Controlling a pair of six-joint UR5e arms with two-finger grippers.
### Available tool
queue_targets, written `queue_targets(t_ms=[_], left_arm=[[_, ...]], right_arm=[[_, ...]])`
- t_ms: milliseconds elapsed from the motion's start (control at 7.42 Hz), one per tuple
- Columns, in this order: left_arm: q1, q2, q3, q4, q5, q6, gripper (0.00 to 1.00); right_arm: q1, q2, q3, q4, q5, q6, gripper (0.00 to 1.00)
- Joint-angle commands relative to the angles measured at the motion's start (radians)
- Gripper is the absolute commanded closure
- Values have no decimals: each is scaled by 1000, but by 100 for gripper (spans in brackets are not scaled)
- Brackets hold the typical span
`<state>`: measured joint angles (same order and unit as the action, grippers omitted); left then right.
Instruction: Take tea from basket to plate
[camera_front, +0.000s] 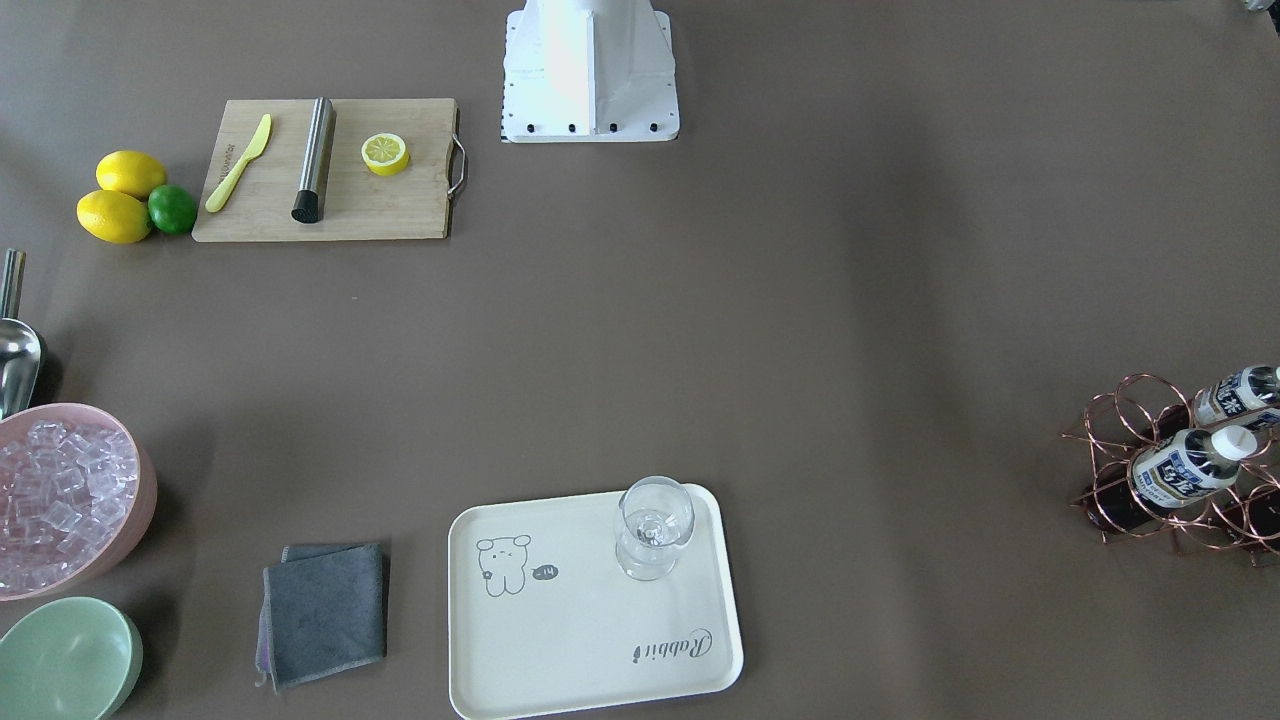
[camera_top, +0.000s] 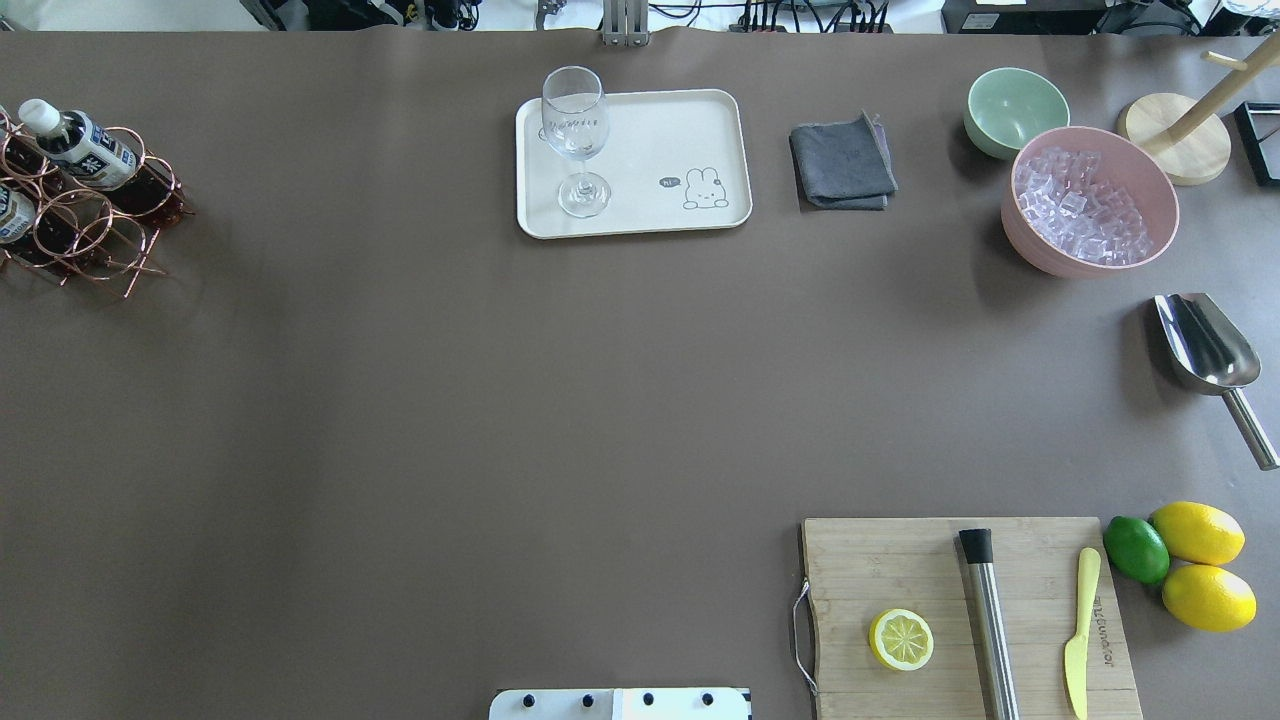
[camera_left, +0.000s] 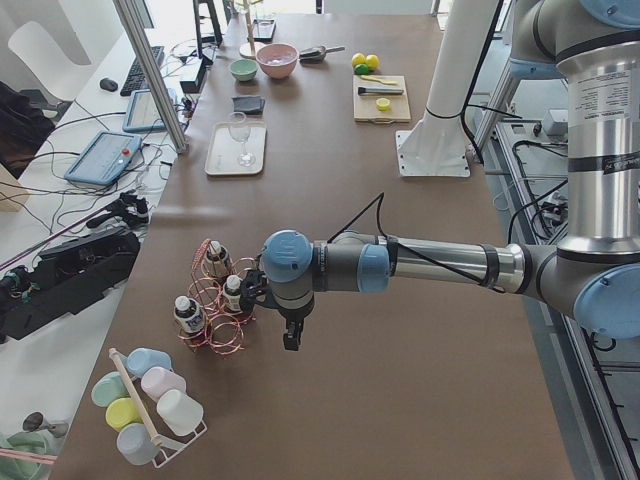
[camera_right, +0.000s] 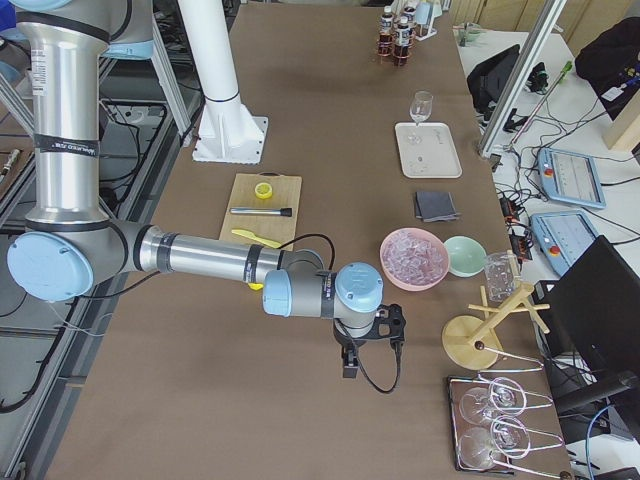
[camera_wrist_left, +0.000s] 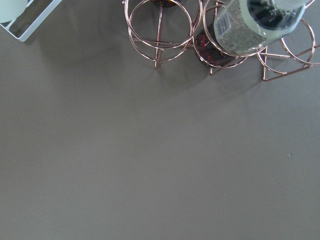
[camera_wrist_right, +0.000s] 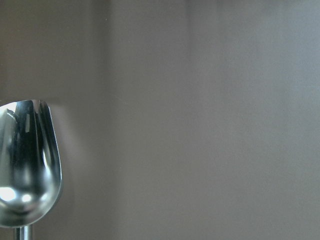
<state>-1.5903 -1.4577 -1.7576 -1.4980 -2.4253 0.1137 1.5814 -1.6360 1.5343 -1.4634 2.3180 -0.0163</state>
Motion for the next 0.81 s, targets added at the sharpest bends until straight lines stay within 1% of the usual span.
queue_targets(t_ms=[0, 135, 269, 404, 539, 674], left_arm=[[-16, -6, -5, 44, 0, -2, 2], [-25, 2, -55, 77, 3, -2, 2], [-28, -1, -95, 161, 12, 3, 2], [-36, -18, -103, 207, 14, 1, 2], [-36, -36, -97, 228, 14, 1, 2], [-54, -44, -120, 246, 20, 0, 4]], right_arm=[[0, 1, 0, 0, -8, -8, 0], [3, -7, -3, -1, 4, 2, 0], [2, -8, -44, 3, 1, 1, 0], [24, -18, -24, 26, 3, -4, 0], [34, -30, -20, 66, 3, -4, 0], [37, -60, -10, 112, 23, -8, 0]])
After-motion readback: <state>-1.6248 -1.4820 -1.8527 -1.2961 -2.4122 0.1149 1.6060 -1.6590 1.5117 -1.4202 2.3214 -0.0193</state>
